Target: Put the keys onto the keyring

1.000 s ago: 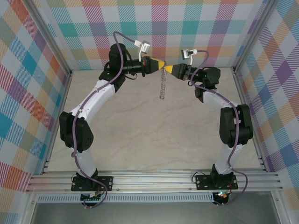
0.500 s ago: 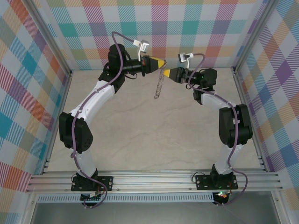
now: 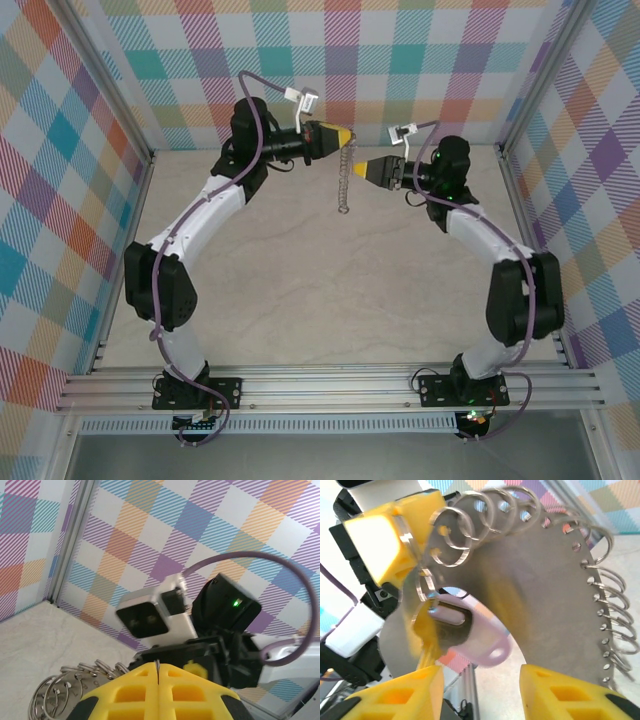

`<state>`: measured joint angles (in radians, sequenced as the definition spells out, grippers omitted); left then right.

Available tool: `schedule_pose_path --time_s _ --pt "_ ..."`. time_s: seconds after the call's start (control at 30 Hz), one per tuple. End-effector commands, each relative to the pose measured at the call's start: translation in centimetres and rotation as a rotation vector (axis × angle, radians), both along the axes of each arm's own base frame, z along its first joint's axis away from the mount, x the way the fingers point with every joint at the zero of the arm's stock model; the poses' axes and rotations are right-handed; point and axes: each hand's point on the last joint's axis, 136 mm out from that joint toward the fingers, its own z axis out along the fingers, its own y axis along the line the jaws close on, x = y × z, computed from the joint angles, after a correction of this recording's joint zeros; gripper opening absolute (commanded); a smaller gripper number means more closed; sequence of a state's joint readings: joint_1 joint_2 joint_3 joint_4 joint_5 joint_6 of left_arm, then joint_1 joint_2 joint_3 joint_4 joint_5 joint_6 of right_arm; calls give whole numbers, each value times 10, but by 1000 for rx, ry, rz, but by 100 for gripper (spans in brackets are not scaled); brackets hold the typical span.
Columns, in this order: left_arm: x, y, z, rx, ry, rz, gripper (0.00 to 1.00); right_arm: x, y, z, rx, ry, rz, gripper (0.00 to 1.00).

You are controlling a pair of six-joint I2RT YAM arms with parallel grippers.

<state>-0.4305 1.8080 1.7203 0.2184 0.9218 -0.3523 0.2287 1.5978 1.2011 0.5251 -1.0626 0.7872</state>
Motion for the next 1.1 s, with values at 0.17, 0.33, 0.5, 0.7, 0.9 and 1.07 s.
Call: schedule_pose_path --time_s 0.17,0.33,0.5,0.7,0.9,1.07 --pt "-15 10 39 -84 -80 56 0 3 -41 -13 -305 -61 -344 54" --pt "-13 11 38 -108 -60 69 0 2 -54 20 -238 -168 -478 58" --pt "-13 12 38 -145 -40 68 0 1 -49 57 -87 -243 -463 59" --pt "-13 10 37 -171 -22 63 0 8 -30 82 69 -241 -329 58" --pt "-14 9 39 -193 -14 55 0 9 -21 91 151 -244 -238 56" --pt "-14 9 41 -203 -14 51 0 11 -15 88 174 -227 -205 55"
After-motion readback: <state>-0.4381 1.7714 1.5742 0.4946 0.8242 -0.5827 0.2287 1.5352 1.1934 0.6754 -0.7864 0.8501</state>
